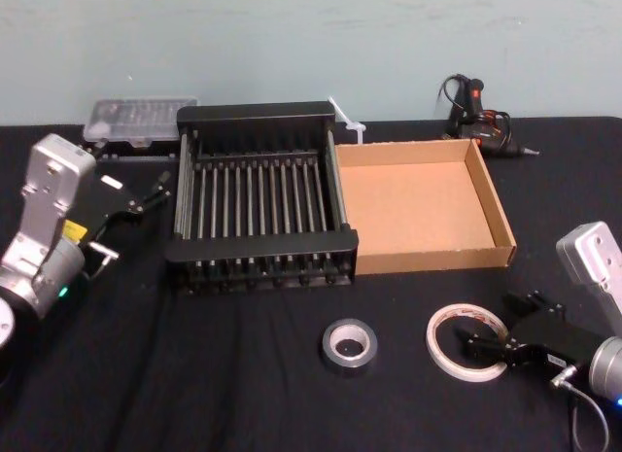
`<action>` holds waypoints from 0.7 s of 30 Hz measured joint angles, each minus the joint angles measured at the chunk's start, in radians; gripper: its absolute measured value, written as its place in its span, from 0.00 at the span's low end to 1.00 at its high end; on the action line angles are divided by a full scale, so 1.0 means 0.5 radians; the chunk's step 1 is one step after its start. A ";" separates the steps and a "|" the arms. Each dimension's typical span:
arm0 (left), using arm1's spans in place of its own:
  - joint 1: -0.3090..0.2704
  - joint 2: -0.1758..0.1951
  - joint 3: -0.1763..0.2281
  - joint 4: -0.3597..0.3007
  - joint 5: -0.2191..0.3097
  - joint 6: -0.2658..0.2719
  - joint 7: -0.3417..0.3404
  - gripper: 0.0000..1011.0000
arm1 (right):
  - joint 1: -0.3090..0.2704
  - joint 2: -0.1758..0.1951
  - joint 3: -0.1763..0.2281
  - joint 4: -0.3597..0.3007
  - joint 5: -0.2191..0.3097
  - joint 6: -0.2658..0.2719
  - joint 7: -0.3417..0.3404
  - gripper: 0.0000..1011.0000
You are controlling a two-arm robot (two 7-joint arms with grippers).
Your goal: Pick up the white tape and place it into the black box , Pick up the silver tape and place it into the brown box.
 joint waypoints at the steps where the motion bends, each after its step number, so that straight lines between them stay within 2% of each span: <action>1: 0.000 0.000 0.000 0.000 0.000 0.000 0.000 0.99 | 0.000 0.000 0.000 0.000 0.000 0.000 0.000 0.99; 8: 0.000 0.000 0.000 0.000 0.000 0.000 0.000 0.99 | 0.000 0.001 -0.001 0.000 0.000 0.000 -0.001 0.86; 10: 0.000 0.000 0.000 0.000 0.000 0.000 0.000 0.99 | 0.000 0.002 -0.001 0.000 0.000 0.000 -0.002 0.80; 11: 0.000 0.000 0.000 0.000 0.000 0.000 0.000 0.99 | 0.000 0.002 -0.001 0.000 0.000 0.000 -0.002 0.74; 15: 0.000 0.000 0.000 0.000 0.000 0.000 0.000 0.99 | 0.000 0.002 -0.001 0.000 0.001 0.000 -0.003 0.67; 21: 0.000 0.000 0.000 0.000 0.000 0.000 0.000 0.99 | 0.000 0.002 -0.001 0.000 0.001 0.000 -0.003 0.44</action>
